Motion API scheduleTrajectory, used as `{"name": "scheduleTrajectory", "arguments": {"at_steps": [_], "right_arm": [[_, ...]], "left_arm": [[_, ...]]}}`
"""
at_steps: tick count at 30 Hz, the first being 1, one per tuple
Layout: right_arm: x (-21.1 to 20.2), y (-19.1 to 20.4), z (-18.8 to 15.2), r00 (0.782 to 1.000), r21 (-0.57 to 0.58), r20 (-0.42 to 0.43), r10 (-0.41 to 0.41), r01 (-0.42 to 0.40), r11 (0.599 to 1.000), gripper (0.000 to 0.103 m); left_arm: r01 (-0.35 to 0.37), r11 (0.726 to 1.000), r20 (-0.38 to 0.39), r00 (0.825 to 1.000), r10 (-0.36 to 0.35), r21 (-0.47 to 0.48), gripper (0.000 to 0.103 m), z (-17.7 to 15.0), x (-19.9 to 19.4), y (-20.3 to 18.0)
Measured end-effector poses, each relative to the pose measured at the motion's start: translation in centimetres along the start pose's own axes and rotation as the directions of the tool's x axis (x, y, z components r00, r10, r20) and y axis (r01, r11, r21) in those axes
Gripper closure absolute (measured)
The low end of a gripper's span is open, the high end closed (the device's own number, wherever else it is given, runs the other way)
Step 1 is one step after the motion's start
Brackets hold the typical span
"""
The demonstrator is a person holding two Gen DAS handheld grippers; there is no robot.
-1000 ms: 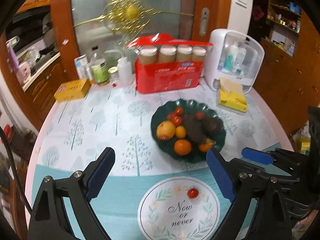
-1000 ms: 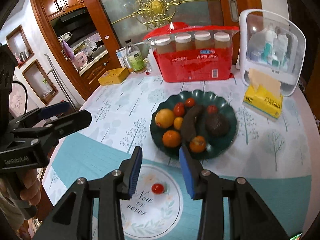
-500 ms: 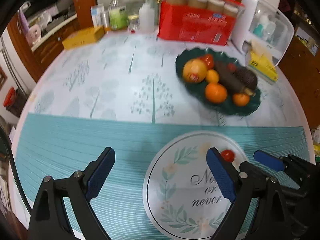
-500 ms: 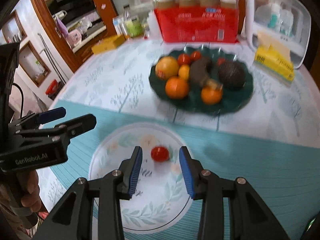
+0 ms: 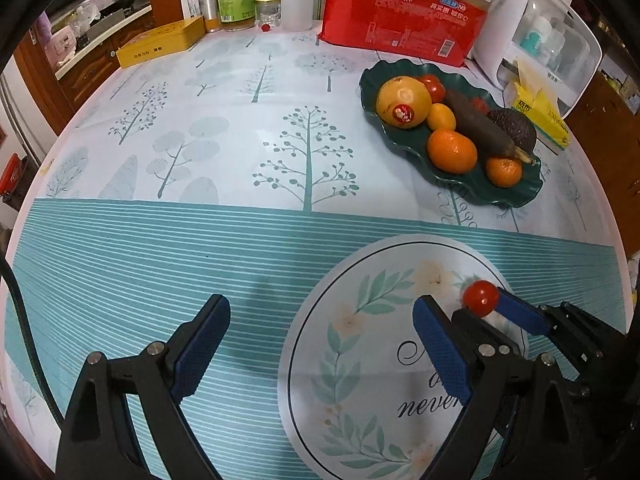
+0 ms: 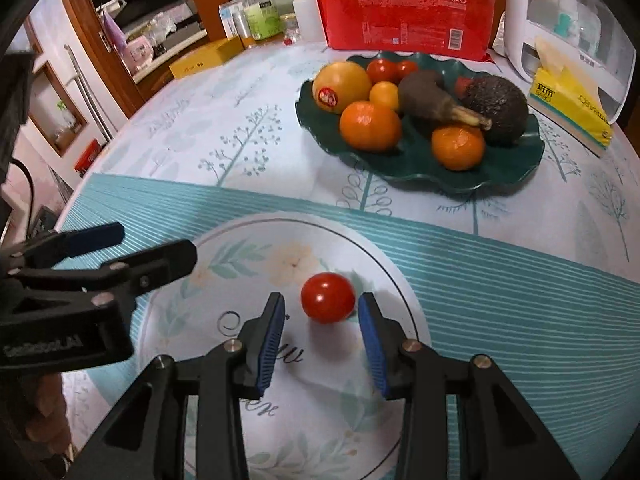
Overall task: Organize fruits
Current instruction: 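Close the right tool on the last cherry tomato, then lift the tomato with the right tool and lower it over the green plate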
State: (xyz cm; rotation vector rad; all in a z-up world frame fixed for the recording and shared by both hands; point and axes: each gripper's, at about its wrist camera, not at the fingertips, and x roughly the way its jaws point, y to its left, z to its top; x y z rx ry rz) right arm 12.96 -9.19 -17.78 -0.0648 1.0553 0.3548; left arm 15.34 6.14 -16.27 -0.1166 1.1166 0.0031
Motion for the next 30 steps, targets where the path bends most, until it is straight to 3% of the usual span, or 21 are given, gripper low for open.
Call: {"name": "scheduleTrajectory", "arguments": {"at_steps": [6,10,14,20,30], "right_arm": [[0.1,0.5,-0.2,0.999,-0.027,0.031,-0.035,0.036,0.999,0.066],[0.1,0.4,-0.3,0.997,-0.031,0.041,-0.059,0.061,0.998,0.075],[0.0,0.0,-0.4,0.998,-0.017,0.042,-0.044,0.044,0.999,0.076],[-0.4,-0.5,-0.3,1.0,0.024,0.024,-0.017,0.017,1.0,0.077],[-4.8,-2.3,1.9,0.994,0.056,0.102,-0.037,0.032,0.998,0.077]], "left_arm": [[0.015,1.0,-0.022,1.0,-0.015,0.001,0.011,-0.1,0.7,0.1],[0.042,0.999,-0.051,0.998,-0.043,-0.007,0.011,-0.2,1.2,0.2],[0.051,0.999,-0.063,0.997,-0.051,0.005,0.011,-0.4,1.3,-0.3],[0.063,0.997,-0.056,0.997,-0.061,0.036,0.011,-0.2,0.5,-1.3],[0.11,0.994,0.013,0.994,-0.111,0.011,0.01,3.4,-3.6,-2.0]]}}
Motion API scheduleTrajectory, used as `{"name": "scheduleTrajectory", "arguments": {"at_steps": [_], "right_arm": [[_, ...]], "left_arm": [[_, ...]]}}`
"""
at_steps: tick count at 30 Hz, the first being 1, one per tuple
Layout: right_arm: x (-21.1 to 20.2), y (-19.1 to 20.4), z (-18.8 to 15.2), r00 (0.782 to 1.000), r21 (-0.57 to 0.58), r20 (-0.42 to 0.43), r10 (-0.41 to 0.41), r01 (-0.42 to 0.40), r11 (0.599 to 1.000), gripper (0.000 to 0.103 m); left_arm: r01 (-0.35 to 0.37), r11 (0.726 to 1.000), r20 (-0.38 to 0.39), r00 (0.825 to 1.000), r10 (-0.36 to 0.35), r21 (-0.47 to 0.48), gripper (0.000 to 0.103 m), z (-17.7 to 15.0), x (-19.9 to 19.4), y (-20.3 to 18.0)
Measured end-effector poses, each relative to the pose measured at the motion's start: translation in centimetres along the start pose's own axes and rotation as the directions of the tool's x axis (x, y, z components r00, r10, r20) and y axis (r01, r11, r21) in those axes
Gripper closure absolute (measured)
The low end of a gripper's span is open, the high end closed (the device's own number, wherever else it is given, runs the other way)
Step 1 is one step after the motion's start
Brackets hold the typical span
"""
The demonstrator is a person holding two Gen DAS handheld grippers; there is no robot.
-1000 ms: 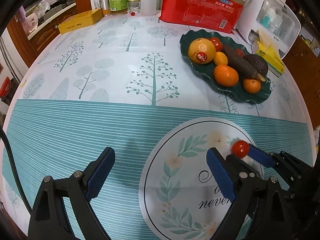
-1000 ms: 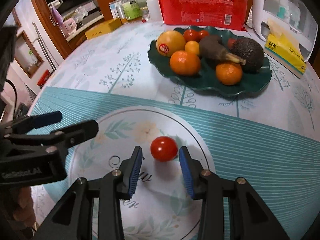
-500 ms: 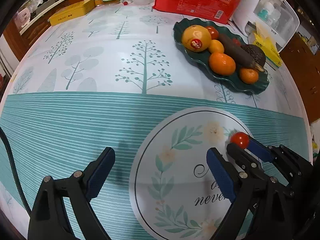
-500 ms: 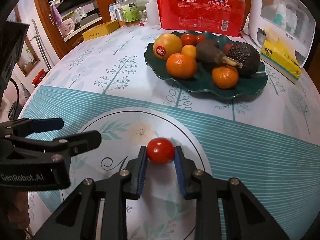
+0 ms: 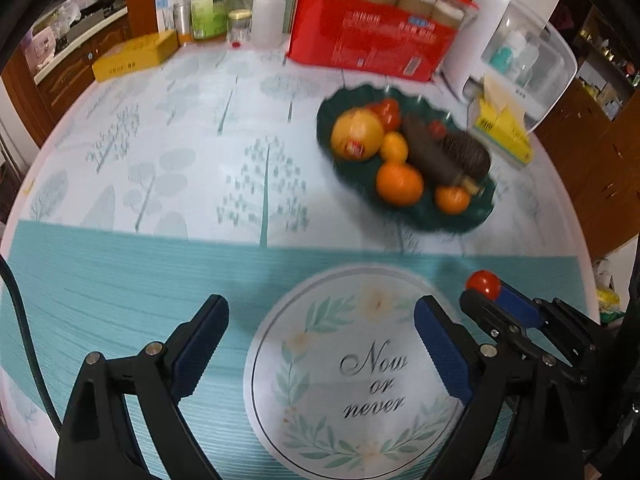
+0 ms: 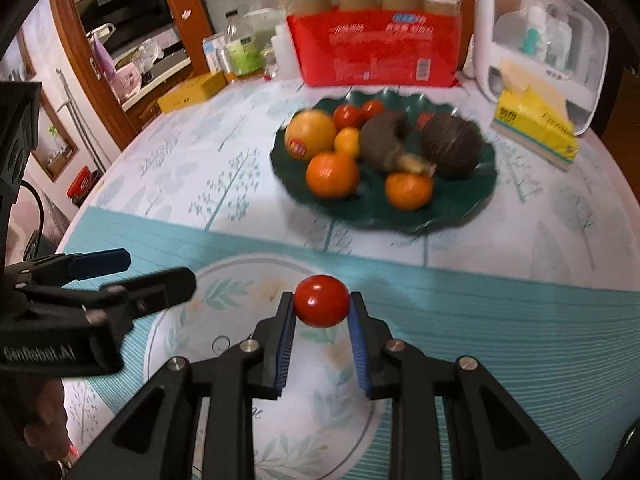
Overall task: Organize fruits
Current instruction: 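Lift the tomato with the right tool and lower it over the green plate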
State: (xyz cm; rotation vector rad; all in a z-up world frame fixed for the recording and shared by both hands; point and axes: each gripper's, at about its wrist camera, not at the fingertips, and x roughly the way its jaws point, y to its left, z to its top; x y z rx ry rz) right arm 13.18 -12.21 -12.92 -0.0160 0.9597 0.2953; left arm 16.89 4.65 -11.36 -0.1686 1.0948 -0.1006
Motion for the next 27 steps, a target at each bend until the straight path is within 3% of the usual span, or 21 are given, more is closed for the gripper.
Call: {"name": "scheduleTrajectory", "arguments": {"at_steps": [7,12,15,20,27], "right_arm": [[-4.6,-1.2,5.1,0.992,-0.046,0.119,-0.04,0.045,0.998,0.077],[-8.5,-2.4,10.5,0.973,-0.057,0.223,-0.056,0.071,0.996,0.077],[-10.0,-2.8,13.6,0.967,-0.066,0.245,-0.067,0.086,0.994,0.077],[-9.5,-3.7,17.5,0.973,-0.066,0.223,-0.058,0.074,0.995,0.077],[-3.1,-5.4,19.9,0.994,-0.035,0.095,-0.05,0.054,0.998,0.077]], "left_arm": [[-0.01,0.998,0.123,0.992,0.002,0.061,0.009,5.7,-4.7,-1.9],[0.014,0.996,0.196,0.98,-0.03,0.083,0.006,10.0,-7.8,-3.2],[-0.011,0.993,0.221,0.975,-0.015,0.117,0.002,12.1,-9.0,-4.6],[-0.055,0.979,0.21,0.978,0.013,0.194,0.002,14.6,-8.0,-7.3],[-0.045,0.967,0.139,0.99,0.01,0.252,0.002,15.8,-2.7,-8.6]]}}
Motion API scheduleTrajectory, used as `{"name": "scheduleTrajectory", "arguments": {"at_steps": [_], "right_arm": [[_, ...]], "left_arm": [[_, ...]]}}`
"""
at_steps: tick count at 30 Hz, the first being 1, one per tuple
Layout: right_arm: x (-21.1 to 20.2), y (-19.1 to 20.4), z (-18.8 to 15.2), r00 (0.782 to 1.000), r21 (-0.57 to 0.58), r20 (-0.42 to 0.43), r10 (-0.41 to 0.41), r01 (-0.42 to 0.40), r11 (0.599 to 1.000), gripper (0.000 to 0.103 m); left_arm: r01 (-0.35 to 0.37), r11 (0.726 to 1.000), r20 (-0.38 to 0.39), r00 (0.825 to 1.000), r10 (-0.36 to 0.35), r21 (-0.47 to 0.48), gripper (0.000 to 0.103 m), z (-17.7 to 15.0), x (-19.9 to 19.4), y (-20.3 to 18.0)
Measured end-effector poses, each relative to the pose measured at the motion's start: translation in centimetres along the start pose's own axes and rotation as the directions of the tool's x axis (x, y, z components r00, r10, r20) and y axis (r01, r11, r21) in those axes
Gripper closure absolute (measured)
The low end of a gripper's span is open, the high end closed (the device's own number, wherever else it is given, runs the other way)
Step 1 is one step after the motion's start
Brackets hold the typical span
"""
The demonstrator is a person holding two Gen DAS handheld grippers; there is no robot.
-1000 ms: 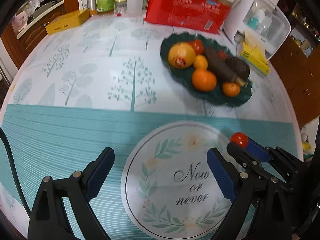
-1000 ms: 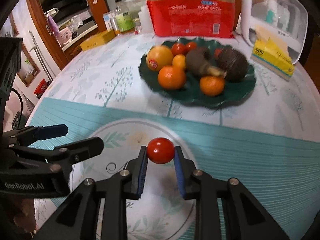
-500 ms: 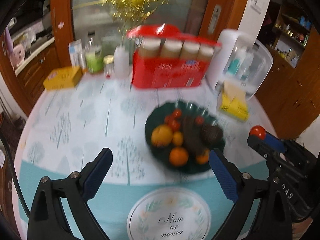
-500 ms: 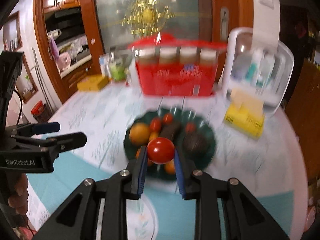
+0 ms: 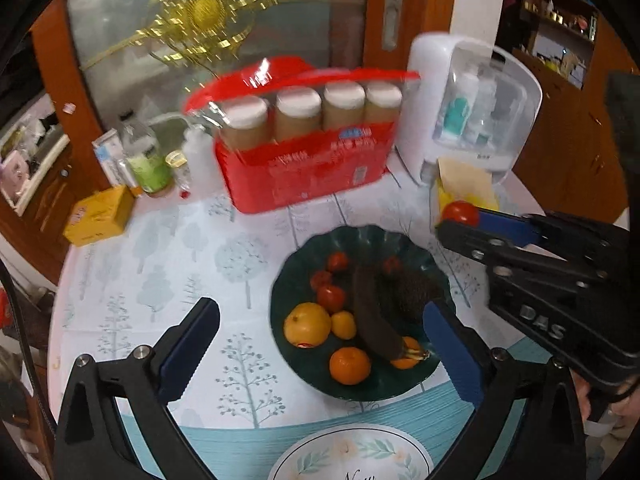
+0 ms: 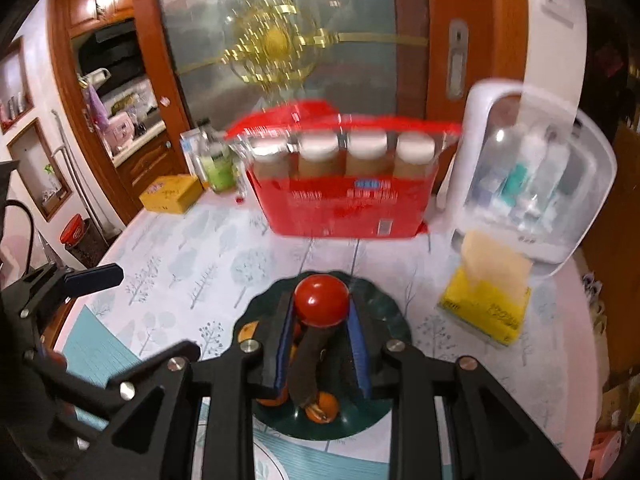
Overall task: Organize fruits
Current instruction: 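Lift the tomato with the right tool and lower it over the green plate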
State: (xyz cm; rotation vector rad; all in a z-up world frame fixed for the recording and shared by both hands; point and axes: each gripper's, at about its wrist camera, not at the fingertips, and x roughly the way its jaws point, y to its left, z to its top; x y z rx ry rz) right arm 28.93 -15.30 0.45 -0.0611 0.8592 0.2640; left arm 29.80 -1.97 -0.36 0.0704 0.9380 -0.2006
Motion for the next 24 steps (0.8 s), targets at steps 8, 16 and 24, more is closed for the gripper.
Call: {"name": "scheduleTrajectory", "arguments": {"at_steps": [8,16,24], "right_arm": [[7.8,-1.1,-1.8,0.99,0.018,-0.142,-0.013,0.015,1.0,0.077],[12.0,-1.5,-3.5,0.971,0.012,-0.24,-0.005,0.008,1.0,0.076],[11.7,-1.6,-3.9,0.971,0.022,-0.239,0.009,-0.004,1.0,0.075]], "left_arm": [[-0.006,1.0,-0.124,0.992,0.009,0.018,0.002,-1.8,7.4,0.7],[0.012,1.0,-0.184,0.983,-0.013,-0.008,0.002,-2.6,10.6,1.6],[0.034,0.999,-0.19,0.981,-0.038,-0.022,0.002,-2.8,10.8,1.7]]}}
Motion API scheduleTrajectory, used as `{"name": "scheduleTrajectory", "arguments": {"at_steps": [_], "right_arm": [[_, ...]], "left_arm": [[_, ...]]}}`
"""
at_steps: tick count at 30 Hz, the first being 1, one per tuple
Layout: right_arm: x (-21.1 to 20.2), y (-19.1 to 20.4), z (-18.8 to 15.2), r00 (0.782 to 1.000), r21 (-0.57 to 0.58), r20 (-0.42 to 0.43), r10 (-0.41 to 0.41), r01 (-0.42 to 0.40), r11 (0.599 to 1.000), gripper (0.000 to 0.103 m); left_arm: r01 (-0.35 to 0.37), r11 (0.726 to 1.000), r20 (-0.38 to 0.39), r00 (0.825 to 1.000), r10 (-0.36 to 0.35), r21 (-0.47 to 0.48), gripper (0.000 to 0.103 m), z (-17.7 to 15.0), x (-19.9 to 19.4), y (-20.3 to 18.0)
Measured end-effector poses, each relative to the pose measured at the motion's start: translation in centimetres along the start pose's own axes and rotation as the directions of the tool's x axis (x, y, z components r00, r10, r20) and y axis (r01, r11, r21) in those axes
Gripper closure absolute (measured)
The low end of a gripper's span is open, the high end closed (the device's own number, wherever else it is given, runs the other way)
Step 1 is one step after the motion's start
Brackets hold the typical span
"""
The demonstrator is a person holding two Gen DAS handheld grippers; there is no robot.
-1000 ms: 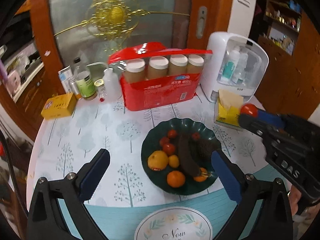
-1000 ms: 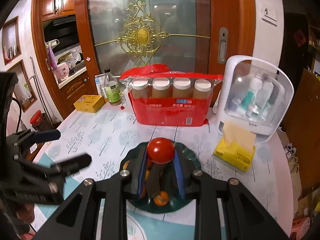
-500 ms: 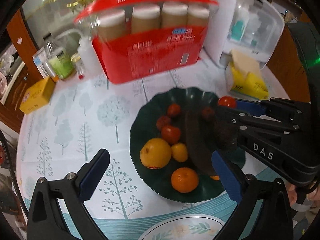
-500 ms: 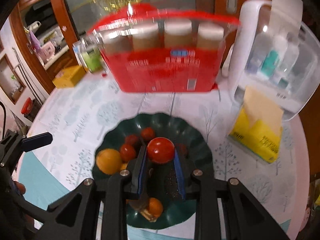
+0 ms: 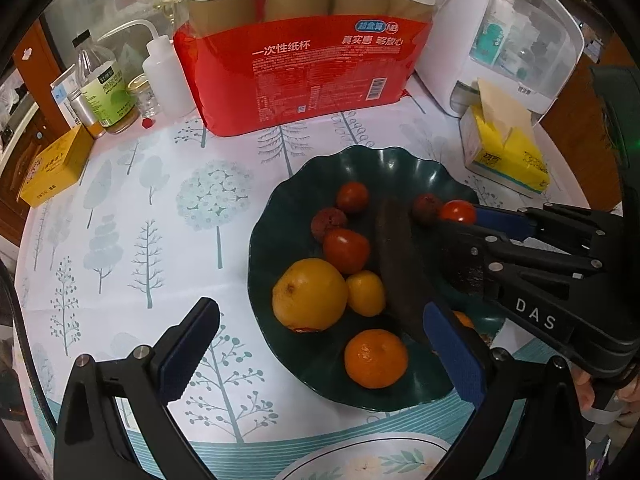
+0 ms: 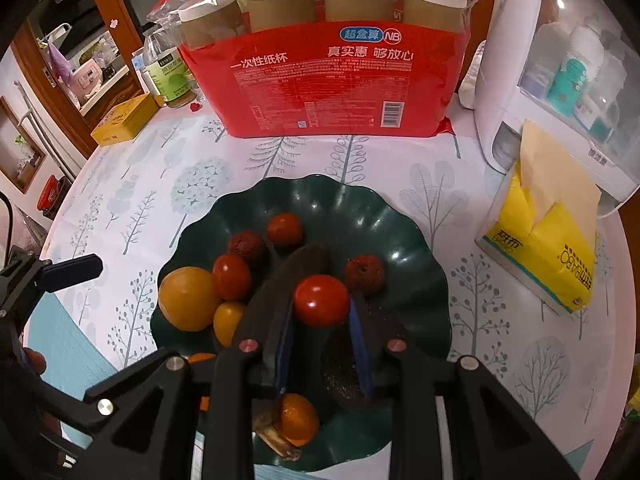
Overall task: Organize fruits
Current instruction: 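Lift the tomato with the right tool and lower it over the green plate, then open the right tool to release the tomato onto the green plate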
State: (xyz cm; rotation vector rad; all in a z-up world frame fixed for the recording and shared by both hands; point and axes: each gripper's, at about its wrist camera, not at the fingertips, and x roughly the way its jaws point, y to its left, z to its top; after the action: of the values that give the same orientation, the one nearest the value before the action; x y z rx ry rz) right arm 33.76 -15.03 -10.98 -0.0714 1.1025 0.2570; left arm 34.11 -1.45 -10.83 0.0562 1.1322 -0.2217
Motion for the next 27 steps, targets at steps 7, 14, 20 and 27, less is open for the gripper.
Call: {"name": "scheduleTrajectory", "arguments": {"at_steps": [7,14,20,27], "right_arm": [[-0.9,0.3,0.0,1.0,0.0,0.011,0.013,-0.013,1.0,0.068],[-2.6,1.0,-0.8,0.999,0.004,0.031,0.012,-0.012,1.0,0.068],[-5.1,1.2,-2.0,0.998,0.021,0.056,0.005,-0.006,1.0,0.068],[-8.1,1.7,-4.3,0.996,0.019,0.089,0.005,-0.007,1.0,0.068]], "left_arm": [[0.001,1.0,0.008,1.0,-0.001,0.009,0.002,-0.7,-1.0,-0.5],[-0.004,1.0,0.021,1.0,0.003,0.005,0.002,-1.7,-2.8,-0.4],[-0.009,1.0,0.044,0.999,0.009,0.013,0.002,-3.2,-5.1,-0.9],[-0.005,1.0,0.066,0.998,0.003,0.03,0.002,-5.7,-7.8,-2.1]]}}
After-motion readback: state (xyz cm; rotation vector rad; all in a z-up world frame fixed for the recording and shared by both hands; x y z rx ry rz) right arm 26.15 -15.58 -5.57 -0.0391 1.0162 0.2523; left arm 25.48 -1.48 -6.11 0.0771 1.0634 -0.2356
